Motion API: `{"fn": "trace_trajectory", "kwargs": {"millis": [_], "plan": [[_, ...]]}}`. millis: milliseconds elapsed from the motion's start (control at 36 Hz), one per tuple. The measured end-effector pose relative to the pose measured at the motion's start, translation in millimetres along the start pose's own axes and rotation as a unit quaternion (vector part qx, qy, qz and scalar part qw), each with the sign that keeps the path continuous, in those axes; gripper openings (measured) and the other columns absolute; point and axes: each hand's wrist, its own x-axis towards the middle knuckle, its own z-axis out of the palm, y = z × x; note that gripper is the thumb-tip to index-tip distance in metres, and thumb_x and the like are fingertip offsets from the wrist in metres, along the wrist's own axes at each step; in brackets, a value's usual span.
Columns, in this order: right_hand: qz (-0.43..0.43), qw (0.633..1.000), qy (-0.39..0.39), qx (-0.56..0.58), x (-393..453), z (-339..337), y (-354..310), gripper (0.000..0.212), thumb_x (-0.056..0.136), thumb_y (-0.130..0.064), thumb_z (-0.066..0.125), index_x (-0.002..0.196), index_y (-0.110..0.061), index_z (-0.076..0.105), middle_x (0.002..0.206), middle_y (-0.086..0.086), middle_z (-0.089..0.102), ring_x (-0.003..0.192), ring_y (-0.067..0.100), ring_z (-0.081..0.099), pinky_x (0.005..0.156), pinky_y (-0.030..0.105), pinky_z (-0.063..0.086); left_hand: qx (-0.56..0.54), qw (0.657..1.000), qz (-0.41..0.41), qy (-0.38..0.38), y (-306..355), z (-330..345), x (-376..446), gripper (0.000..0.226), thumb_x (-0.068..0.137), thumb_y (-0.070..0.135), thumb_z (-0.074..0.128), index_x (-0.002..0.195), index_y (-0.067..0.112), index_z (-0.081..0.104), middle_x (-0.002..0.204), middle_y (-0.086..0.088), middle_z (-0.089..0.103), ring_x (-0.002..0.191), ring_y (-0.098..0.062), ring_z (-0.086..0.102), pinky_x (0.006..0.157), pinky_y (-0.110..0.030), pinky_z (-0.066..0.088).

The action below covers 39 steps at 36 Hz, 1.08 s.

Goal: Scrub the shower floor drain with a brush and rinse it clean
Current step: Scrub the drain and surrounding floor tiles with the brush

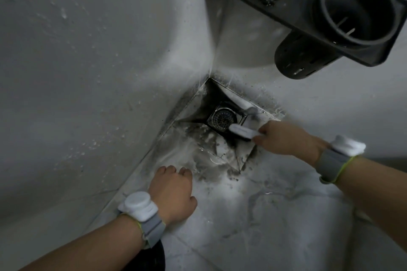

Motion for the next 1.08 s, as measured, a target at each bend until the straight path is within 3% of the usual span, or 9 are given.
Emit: {"fn": "trace_trajectory", "kwargs": {"millis": [139, 278, 417, 500, 583, 722, 833, 1000, 1083], "plan": [[0.042, 0.998, 0.049, 0.025, 4.9, -11.6, 6.4, 0.041, 0.095, -0.047, 0.048, 0.094, -0.011, 0.069, 0.088, 0.009, 0.068, 0.078, 0.027, 0.064, 0.07, 0.033, 0.053, 0.005, 1.0, -0.001, -0.002, 2.7, 0.2, -1.1, 0.054, 0.085, 0.046, 0.045, 0.125, 0.012, 0.05, 0.113, -0.008, 0.06, 0.106, -0.029, 0.053, 0.097, -0.039, 0.037], [0.017, 1.0, 0.003, 0.016, -0.4, -2.7, -3.2, 0.037, 0.093, -0.049, 0.05, 0.076, -0.018, 0.061, 0.081, 0.004, 0.063, 0.079, 0.026, 0.061, 0.072, 0.032, 0.05, 0.001, 1.0, -0.001, 0.003, 0.3, -0.7, 0.5, 0.051, 0.084, 0.046, 0.046, 0.121, 0.013, 0.052, 0.11, -0.008, 0.062, 0.105, -0.029, 0.054, 0.095, -0.039, 0.037], [0.047, 0.996, 0.074, 0.023, -1.9, 1.9, 7.4, 0.038, 0.096, -0.048, 0.046, 0.085, -0.015, 0.062, 0.085, 0.01, 0.067, 0.081, 0.031, 0.065, 0.073, 0.037, 0.055, -0.003, 1.0, -0.001, 0.005, 2.5, -2.3, 0.1, 0.045, 0.084, 0.045, 0.046, 0.114, 0.013, 0.054, 0.107, -0.008, 0.062, 0.103, -0.029, 0.054, 0.093, -0.039, 0.037], [0.024, 0.998, 0.052, 0.014, -8.1, 11.0, 1.1, 0.04, 0.094, -0.052, 0.047, 0.095, -0.018, 0.068, 0.093, 0.006, 0.069, 0.087, 0.029, 0.066, 0.077, 0.036, 0.055, -0.003, 1.0, 0.0, 0.005, 0.8, -1.9, 0.7, 0.045, 0.084, 0.045, 0.046, 0.116, 0.014, 0.053, 0.108, -0.008, 0.062, 0.103, -0.029, 0.054, 0.094, -0.038, 0.038], [0.02, 0.999, 0.022, 0.018, -6.0, 5.3, -2.0, 0.037, 0.092, -0.052, 0.047, 0.09, -0.02, 0.065, 0.091, 0.002, 0.067, 0.085, 0.026, 0.063, 0.077, 0.034, 0.054, -0.003, 1.0, 0.001, 0.01, 1.1, -1.0, 0.3, 0.046, 0.083, 0.045, 0.046, 0.116, 0.013, 0.054, 0.107, -0.008, 0.062, 0.102, -0.029, 0.055, 0.094, -0.038, 0.038], [0.045, 0.997, 0.055, 0.025, -3.8, 5.5, 3.2, 0.04, 0.093, -0.052, 0.048, 0.101, -0.017, 0.067, 0.101, 0.008, 0.069, 0.095, 0.031, 0.065, 0.081, 0.037, 0.054, 0.0, 1.0, 0.002, 0.009, 1.4, -0.5, 0.3, 0.046, 0.084, 0.045, 0.046, 0.117, 0.013, 0.052, 0.109, -0.008, 0.062, 0.104, -0.029, 0.054, 0.094, -0.038, 0.037], [0.025, 0.998, -0.016, 0.061, -8.0, 12.3, -6.4, 0.04, 0.091, -0.055, 0.05, 0.096, -0.021, 0.07, 0.09, 0.002, 0.068, 0.085, 0.023, 0.064, 0.08, 0.036, 0.055, 0.001, 1.0, 0.001, 0.008, 0.1, 0.5, -0.7, 0.046, 0.084, 0.044, 0.046, 0.117, 0.013, 0.052, 0.109, -0.008, 0.061, 0.103, -0.029, 0.054, 0.093, -0.038, 0.037], [0.046, 0.996, 0.082, 0.008, -11.4, 16.0, 3.4, 0.042, 0.094, -0.055, 0.043, 0.103, -0.02, 0.064, 0.099, 0.006, 0.069, 0.092, 0.029, 0.065, 0.076, 0.035, 0.054, 0.002, 1.0, 0.001, 0.008, 1.4, 0.1, 1.4, 0.047, 0.085, 0.045, 0.045, 0.119, 0.014, 0.052, 0.109, -0.007, 0.062, 0.103, -0.028, 0.054, 0.093, -0.039, 0.038], [0.033, 0.998, 0.029, 0.034, -18.1, 23.4, -2.7, 0.037, 0.093, -0.054, 0.047, 0.101, -0.023, 0.066, 0.094, 0.003, 0.069, 0.087, 0.025, 0.065, 0.077, 0.035, 0.055, 0.004, 1.0, 0.002, 0.015, 0.4, 2.9, 0.8, 0.053, 0.084, 0.045, 0.045, 0.125, 0.012, 0.051, 0.11, -0.008, 0.062, 0.104, -0.029, 0.055, 0.093, -0.039, 0.038]]}}
